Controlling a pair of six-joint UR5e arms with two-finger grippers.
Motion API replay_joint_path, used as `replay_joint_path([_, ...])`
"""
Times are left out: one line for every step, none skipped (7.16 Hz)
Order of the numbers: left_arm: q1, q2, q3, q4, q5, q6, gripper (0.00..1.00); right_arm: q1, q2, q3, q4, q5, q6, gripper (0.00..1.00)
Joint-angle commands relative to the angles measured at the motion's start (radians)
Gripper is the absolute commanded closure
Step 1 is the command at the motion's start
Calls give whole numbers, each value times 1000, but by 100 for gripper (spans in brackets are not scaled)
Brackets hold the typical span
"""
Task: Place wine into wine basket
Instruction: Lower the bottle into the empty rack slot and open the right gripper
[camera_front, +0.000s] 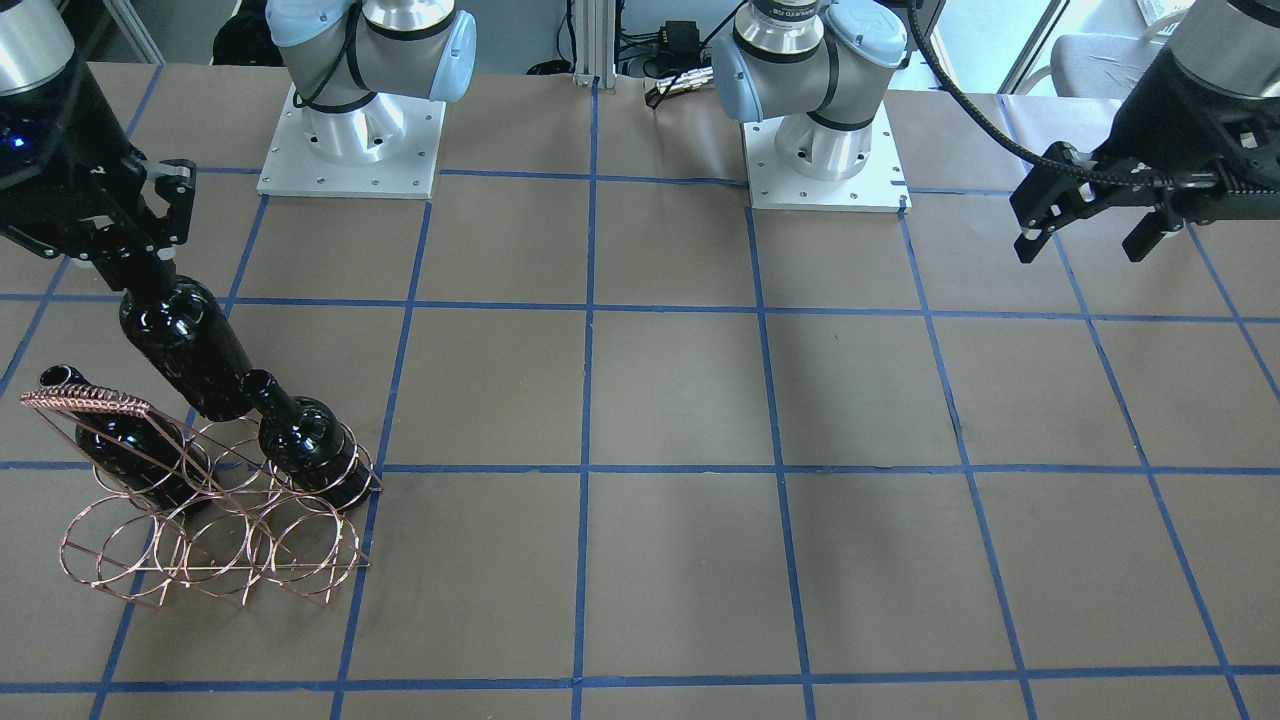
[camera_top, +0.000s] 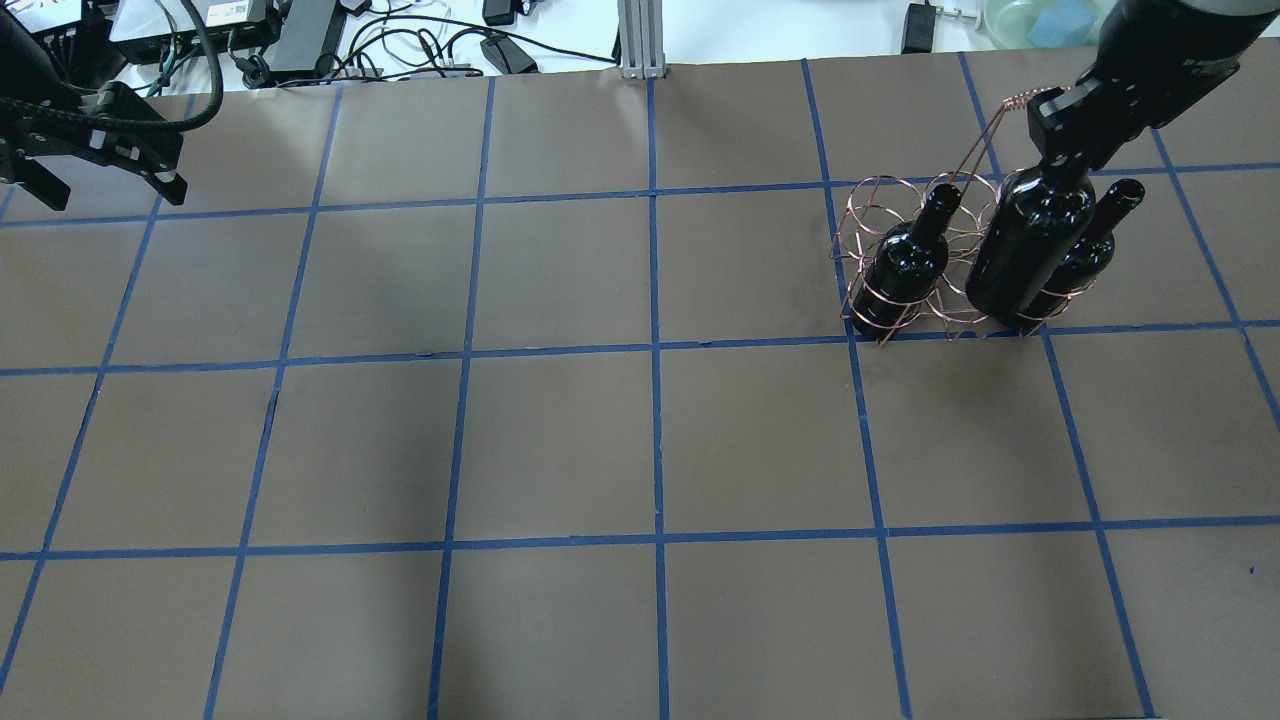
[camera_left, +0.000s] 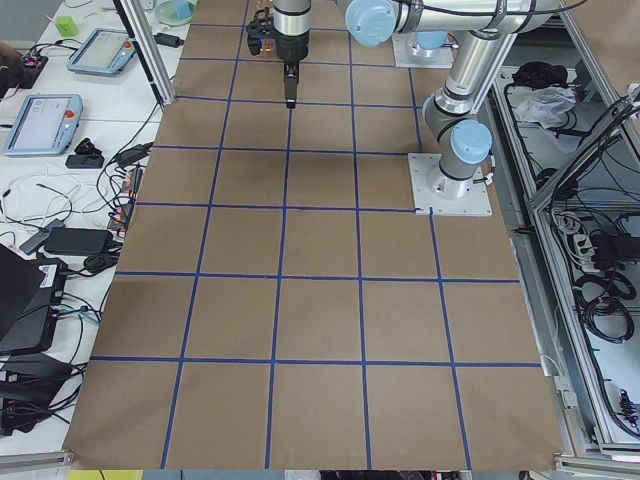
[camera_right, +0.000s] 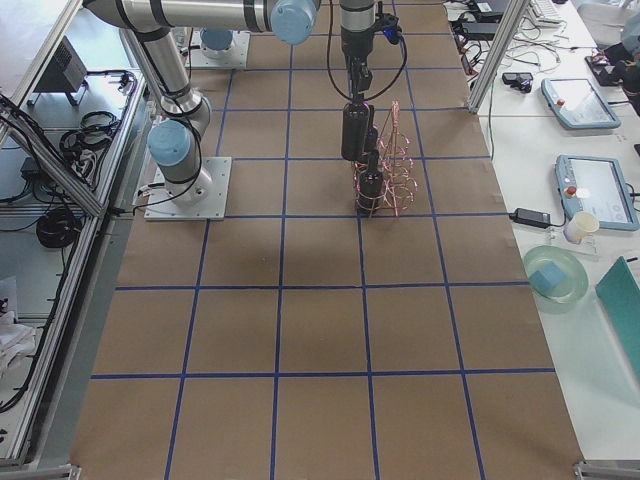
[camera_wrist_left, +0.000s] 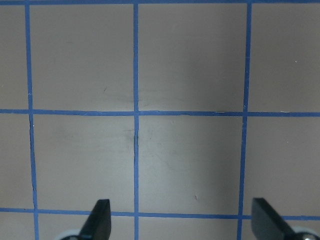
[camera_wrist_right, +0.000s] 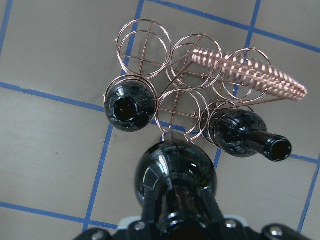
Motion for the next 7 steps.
replay_joint_path([0,0,0,-1,0,0,0,-22,66,-57,-10,19,-3,83])
replay_joint_path([0,0,0,0,-3,0,0,-22,83,-59,-13,45,-2,83])
replay_joint_path([0,0,0,-1,-18,0,0,-22,99,-58,-43,48,0,83])
replay_joint_path([0,0,0,-2,-20,0,0,-22,108,-58,-48,47,-2,83])
replay_joint_path([0,0,0,-2,-20,0,0,-22,113,-56,-56,47,-3,83])
replay_joint_path([0,0,0,-2,-20,0,0,-20,113,-47,-77,47,-5,83])
replay_joint_path([0,0,0,-2,-21,1,0,-22,114,-41,-77,47,-3,83])
